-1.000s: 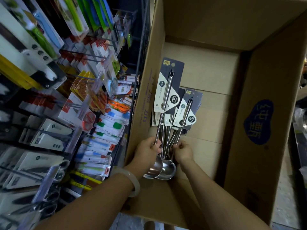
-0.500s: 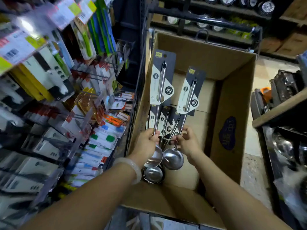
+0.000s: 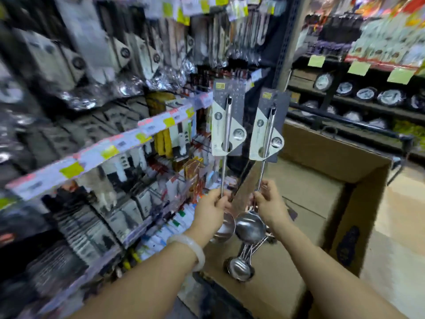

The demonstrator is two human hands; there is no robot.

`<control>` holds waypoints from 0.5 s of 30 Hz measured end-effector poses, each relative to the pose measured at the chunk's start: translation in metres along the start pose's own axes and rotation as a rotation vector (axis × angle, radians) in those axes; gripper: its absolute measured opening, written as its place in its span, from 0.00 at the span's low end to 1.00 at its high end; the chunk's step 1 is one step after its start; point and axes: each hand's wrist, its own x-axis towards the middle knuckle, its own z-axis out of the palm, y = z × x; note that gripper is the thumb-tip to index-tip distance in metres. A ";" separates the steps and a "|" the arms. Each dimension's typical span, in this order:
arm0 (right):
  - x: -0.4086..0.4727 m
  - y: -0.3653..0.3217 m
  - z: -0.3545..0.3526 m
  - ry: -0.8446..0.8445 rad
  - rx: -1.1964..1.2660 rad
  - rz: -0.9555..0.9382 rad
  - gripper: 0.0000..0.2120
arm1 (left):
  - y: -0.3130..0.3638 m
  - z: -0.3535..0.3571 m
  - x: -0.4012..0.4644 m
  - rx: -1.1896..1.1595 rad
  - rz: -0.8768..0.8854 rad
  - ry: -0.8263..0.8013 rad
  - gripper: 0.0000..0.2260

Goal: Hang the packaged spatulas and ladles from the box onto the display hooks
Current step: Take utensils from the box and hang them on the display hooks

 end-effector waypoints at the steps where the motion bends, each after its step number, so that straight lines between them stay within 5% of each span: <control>1: -0.009 -0.010 0.008 -0.051 -0.010 -0.039 0.12 | 0.002 -0.011 -0.016 -0.003 0.017 0.050 0.13; 15: -0.223 -0.114 0.201 -0.750 0.025 -0.299 0.11 | 0.001 -0.204 -0.286 0.028 -0.015 0.701 0.10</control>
